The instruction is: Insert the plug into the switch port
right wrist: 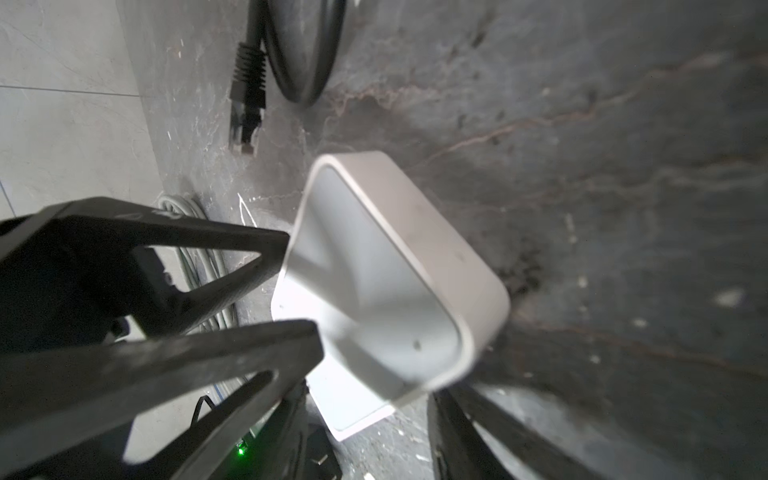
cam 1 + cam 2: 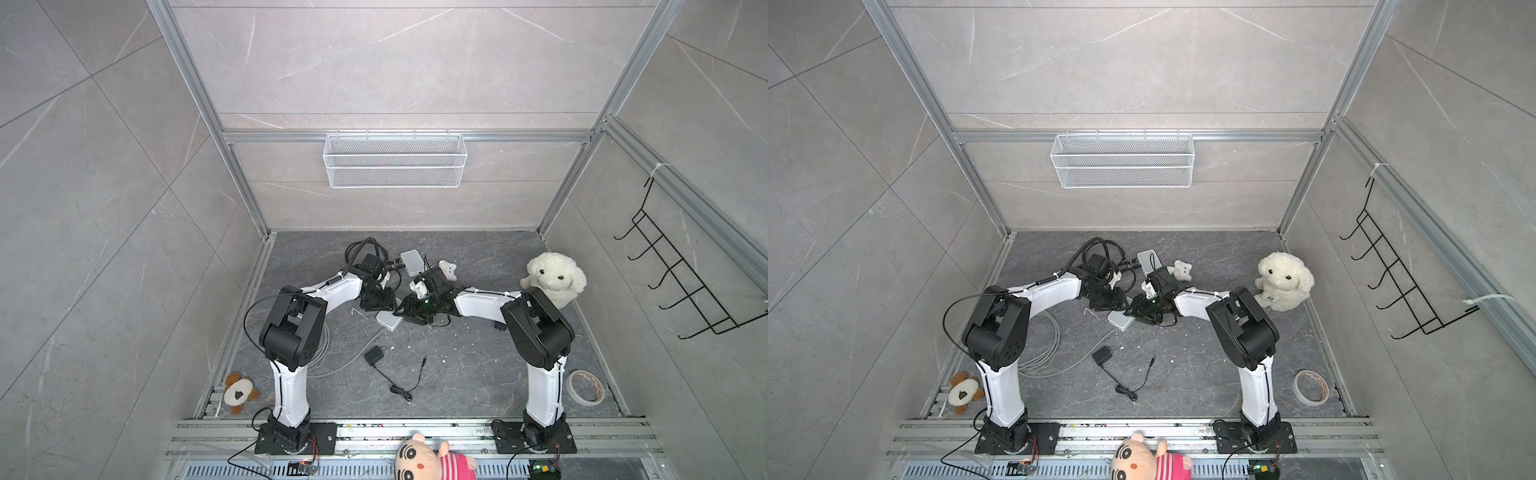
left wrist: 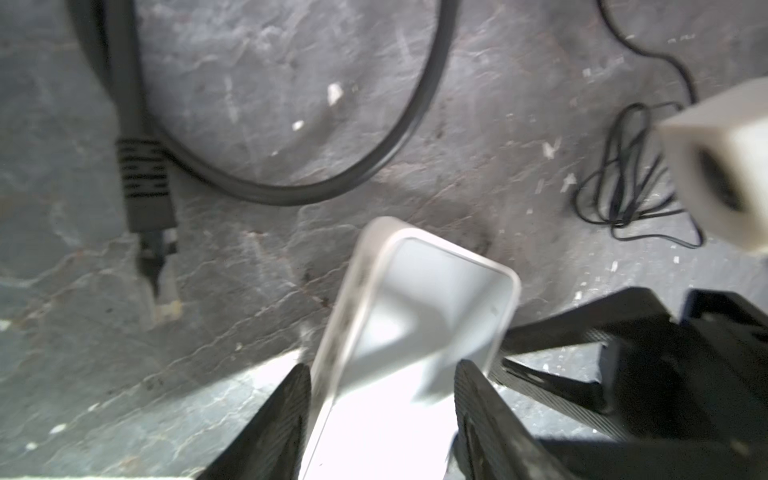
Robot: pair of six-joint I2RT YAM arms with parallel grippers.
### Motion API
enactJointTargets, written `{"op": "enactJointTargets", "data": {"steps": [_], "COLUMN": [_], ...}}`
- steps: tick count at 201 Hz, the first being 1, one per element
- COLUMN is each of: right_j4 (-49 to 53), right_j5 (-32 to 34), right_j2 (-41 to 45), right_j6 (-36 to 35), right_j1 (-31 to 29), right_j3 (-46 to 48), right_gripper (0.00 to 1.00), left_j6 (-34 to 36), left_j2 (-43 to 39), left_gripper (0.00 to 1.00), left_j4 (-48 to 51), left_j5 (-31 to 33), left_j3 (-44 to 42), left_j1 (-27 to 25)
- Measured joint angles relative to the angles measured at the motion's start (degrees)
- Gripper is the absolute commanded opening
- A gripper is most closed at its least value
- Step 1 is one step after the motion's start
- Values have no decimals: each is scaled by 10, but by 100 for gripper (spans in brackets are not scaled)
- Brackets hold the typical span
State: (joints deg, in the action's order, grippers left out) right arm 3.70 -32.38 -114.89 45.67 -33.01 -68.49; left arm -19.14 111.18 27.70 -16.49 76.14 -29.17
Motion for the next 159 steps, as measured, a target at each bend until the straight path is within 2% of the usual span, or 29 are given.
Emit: {"op": "enactJointTargets", "data": {"steps": [87, 159], "right_j4": [21, -10], "right_j5": [-15, -41], "right_j2": [0, 28], "right_j6": [-21, -44], "right_j1": [45, 47], "right_j3": [3, 24], "right_gripper": [50, 55], "left_j6": [-76, -72], "left_j2": [-38, -80], "left_gripper": [60, 63], "left_j4": [-44, 29], "left_j5": [-19, 44], "left_j3": [-27, -32], "left_j1": [-38, -45]}}
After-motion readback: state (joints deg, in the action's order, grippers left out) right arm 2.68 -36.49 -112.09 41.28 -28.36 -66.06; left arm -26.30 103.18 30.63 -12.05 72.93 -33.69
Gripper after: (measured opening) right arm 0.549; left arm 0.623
